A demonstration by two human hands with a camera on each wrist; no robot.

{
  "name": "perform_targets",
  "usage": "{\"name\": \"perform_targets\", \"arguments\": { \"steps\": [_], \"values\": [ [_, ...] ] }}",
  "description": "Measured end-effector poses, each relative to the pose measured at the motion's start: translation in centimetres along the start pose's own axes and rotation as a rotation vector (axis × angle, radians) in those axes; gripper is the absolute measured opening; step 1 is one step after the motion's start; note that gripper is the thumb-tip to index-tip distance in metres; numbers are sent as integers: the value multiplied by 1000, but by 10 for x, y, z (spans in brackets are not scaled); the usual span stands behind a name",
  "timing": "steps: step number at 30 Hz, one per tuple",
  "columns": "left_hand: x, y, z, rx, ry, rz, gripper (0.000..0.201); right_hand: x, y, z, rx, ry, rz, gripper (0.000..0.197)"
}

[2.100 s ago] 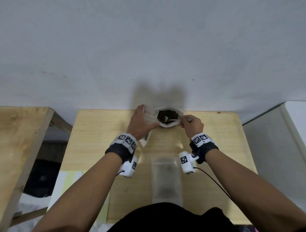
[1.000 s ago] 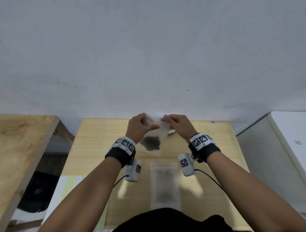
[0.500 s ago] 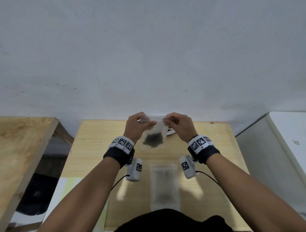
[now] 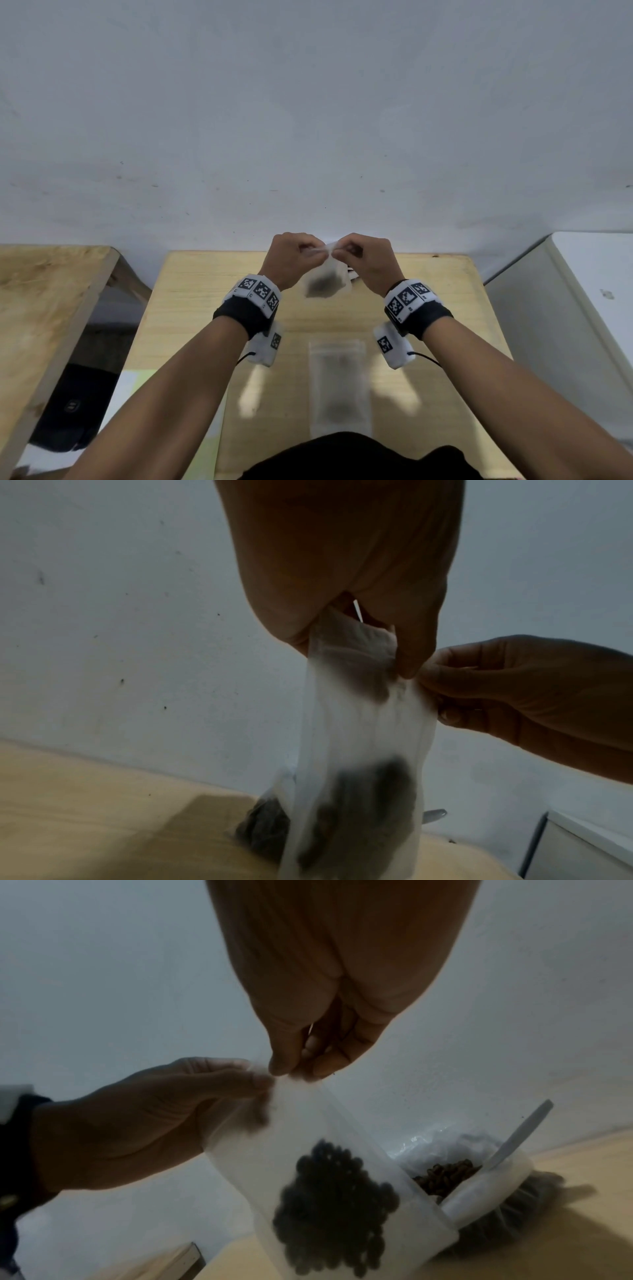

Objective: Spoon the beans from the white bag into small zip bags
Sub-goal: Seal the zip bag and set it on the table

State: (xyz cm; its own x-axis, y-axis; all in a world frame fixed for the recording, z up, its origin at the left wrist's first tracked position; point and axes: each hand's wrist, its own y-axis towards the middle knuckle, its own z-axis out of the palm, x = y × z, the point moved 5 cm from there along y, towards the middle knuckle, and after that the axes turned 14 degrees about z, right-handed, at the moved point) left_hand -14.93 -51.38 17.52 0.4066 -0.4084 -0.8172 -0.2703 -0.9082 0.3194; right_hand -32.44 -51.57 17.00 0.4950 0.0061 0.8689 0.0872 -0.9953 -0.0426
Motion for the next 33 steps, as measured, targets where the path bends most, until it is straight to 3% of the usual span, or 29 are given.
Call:
{"name": "perform_targets", "arguments": {
  "steps": [8, 16, 19, 27, 33],
  "values": [
    [-5, -1, 1, 50, -22, 8, 2, 2, -3, 0, 6, -123, -97, 7],
    [-12, -5, 7, 103, 51, 37, 4, 2, -16, -4, -25, -160, -116, 9],
    [-15, -10, 2, 108, 84, 42, 6, -2, -22, -9, -58, -150, -54, 9],
    [-23, -43, -14, 9, 45, -79, 9, -2, -53, -18, -85, -63, 62, 10],
    [-37, -84, -19, -161, -147, -198, 4, -1, -91, -22, -112, 14, 81, 13]
  ]
}}
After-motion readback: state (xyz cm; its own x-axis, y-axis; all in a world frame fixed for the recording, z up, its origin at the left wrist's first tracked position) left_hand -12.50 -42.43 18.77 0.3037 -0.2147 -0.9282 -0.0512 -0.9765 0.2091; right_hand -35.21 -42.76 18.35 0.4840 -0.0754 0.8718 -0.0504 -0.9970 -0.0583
